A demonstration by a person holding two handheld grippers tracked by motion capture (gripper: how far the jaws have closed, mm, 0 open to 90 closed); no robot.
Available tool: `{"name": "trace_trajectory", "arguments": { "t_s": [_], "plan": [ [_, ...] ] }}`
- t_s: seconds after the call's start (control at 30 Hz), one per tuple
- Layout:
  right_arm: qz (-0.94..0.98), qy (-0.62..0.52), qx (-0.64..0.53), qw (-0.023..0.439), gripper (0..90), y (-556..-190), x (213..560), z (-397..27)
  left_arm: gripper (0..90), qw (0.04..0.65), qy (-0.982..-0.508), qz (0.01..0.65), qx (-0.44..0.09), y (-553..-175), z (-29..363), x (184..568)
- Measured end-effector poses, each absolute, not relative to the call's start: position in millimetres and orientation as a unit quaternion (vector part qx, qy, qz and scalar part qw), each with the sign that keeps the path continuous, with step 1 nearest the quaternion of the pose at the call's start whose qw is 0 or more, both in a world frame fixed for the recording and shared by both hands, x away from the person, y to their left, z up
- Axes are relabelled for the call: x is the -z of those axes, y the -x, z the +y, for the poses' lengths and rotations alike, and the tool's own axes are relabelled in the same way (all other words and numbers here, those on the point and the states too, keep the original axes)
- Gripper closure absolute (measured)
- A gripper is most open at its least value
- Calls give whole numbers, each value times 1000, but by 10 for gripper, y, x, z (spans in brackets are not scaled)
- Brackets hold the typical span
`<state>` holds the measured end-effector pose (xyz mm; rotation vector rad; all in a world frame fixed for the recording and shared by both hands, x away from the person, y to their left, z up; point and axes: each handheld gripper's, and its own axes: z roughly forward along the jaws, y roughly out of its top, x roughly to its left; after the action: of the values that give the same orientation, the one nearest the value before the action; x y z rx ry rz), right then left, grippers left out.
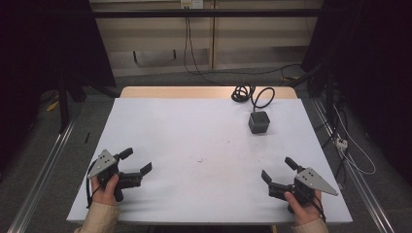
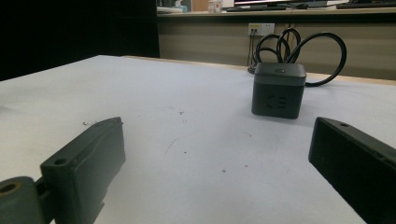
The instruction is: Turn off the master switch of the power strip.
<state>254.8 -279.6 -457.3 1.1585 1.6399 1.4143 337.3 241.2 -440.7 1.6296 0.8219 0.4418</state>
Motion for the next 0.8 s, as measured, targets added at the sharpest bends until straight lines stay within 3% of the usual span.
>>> {"name": "trace_trajectory", "arguments": {
  "t_s": [0.8],
  "plan": [
    [648,-431,-532,333,51,-2766,4463,-2722,29,595,-702,343,-190,-3330,2472,4403]
  ]
}}
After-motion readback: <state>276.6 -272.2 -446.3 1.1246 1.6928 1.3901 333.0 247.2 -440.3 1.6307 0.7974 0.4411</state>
